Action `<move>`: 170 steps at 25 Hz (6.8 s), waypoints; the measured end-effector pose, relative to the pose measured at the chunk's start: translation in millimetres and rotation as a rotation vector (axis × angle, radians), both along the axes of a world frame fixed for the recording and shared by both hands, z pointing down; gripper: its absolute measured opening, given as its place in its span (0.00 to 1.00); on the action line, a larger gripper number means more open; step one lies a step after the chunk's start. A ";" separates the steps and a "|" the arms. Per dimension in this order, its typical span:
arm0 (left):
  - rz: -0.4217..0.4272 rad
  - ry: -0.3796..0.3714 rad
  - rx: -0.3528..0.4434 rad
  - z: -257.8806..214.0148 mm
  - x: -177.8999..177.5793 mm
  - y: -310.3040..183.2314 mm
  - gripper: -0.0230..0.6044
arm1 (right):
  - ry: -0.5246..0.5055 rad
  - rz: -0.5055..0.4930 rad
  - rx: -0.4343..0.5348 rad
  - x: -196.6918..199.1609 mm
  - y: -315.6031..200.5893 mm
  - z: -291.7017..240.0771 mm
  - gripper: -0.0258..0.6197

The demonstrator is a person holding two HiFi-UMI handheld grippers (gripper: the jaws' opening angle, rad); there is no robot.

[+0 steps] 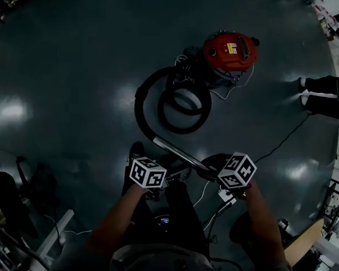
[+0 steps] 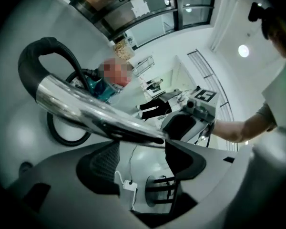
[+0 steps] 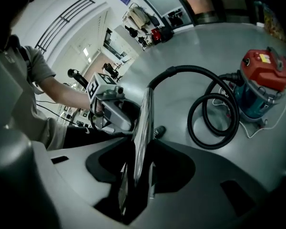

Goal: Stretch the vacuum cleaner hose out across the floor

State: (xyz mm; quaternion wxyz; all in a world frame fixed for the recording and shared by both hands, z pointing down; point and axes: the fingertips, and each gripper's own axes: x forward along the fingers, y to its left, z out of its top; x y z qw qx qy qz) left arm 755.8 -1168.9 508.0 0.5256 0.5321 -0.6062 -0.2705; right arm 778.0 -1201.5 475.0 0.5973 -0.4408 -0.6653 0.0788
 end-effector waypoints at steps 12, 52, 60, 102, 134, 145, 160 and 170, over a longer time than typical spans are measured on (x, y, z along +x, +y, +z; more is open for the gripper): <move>0.151 -0.005 0.126 -71.6 -60.4 14.9 0.52 | -0.132 0.364 -0.032 -33.1 41.5 -65.0 0.29; 1.185 -0.881 0.319 -222.8 5.0 31.2 0.34 | -0.687 0.446 0.978 18.7 -11.8 -303.6 0.47; 1.449 -0.934 0.365 -219.4 -9.1 105.5 0.34 | -0.456 0.017 0.964 -5.9 42.0 -260.9 0.47; 1.350 -0.585 0.288 -209.7 -106.4 337.6 0.34 | -0.133 1.131 0.642 -97.7 308.0 -201.3 0.23; 2.171 -0.521 0.437 -185.9 -141.6 644.4 0.47 | -0.026 2.405 0.505 -86.3 581.8 -199.4 0.23; 2.256 -0.471 0.511 -208.4 -164.2 794.8 0.47 | -0.048 2.645 0.313 -118.9 692.8 -184.3 0.23; 2.236 -0.558 0.531 -200.1 -321.9 861.9 0.47 | 0.062 2.893 0.323 -249.6 761.1 -167.5 0.23; 2.207 -0.650 0.545 -203.5 -408.3 887.2 0.47 | 0.097 2.987 0.249 -335.0 778.0 -178.3 0.23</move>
